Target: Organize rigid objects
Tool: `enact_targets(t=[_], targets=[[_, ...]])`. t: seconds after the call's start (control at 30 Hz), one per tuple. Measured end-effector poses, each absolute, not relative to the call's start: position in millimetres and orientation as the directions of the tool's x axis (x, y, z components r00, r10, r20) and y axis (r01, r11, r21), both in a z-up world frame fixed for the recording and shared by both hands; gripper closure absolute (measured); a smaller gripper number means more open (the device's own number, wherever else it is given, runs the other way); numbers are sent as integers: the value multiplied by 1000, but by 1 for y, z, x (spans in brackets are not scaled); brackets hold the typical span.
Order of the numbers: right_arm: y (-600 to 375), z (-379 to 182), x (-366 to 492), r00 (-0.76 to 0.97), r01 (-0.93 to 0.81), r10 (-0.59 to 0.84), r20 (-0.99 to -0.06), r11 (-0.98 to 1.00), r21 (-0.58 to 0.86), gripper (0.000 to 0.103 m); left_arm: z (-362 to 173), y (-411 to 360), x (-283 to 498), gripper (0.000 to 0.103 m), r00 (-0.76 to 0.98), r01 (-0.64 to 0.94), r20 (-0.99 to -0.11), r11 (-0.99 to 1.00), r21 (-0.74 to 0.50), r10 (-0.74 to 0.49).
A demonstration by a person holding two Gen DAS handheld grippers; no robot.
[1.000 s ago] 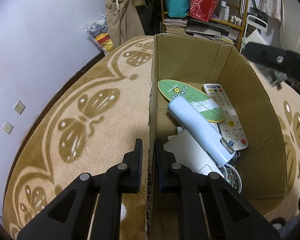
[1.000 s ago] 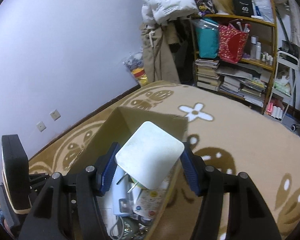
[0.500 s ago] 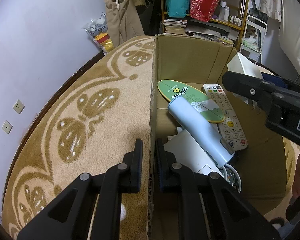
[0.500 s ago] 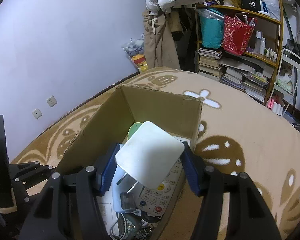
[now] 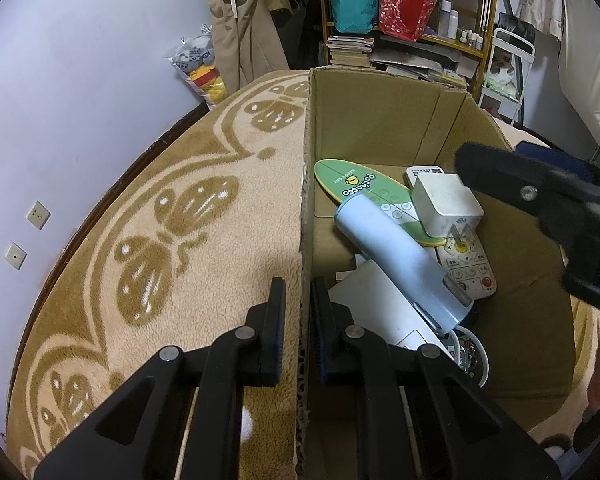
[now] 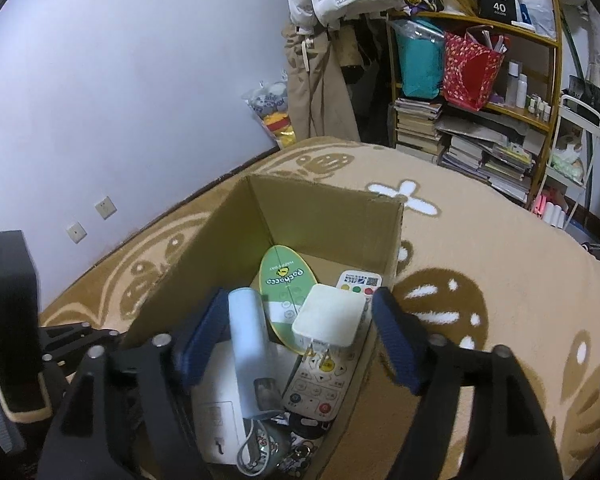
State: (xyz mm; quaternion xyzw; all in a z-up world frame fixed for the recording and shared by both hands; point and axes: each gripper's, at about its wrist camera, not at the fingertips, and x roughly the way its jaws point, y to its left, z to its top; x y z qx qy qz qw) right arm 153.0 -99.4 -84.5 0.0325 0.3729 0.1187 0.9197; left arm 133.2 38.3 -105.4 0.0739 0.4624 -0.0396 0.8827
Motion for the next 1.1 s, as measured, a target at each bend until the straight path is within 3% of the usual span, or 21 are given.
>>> enact_targets(t=[0.07,0.43,0.63,0.7,0.83,0.9,1.0,1.1], targets=[[-102,-81,151,702,-191,242,-670,970,150,10,-105,38,134,89,568,138,-823,986,94,-1],[-141,-76,138,711,-62,186,-679,977,203,5,-89,36,129,83,588,123,-808,987,108,15],[-162,-76,123,711,-12,155,-686,978,209,3,-74,36,121,65,609,119,-793,989,90,-1],[-168,-75,117,707,-3,148,-692,978,206,3,-68,35,118,53,620,124,-785,988,87,-9],[-177,-75,107,696,15,139,-704,978,207,2,-55,28,107,40,650,133,-760,983,123,7],[-182,-73,100,697,28,127,-705,979,203,2,-48,25,101,24,667,135,-745,981,137,12],[-188,-71,89,702,42,116,-703,978,204,0,-35,21,91,10,706,144,-708,979,146,2],[-192,-66,76,715,59,100,-692,978,202,0,-21,16,78,3,744,150,-668,975,162,-3]])
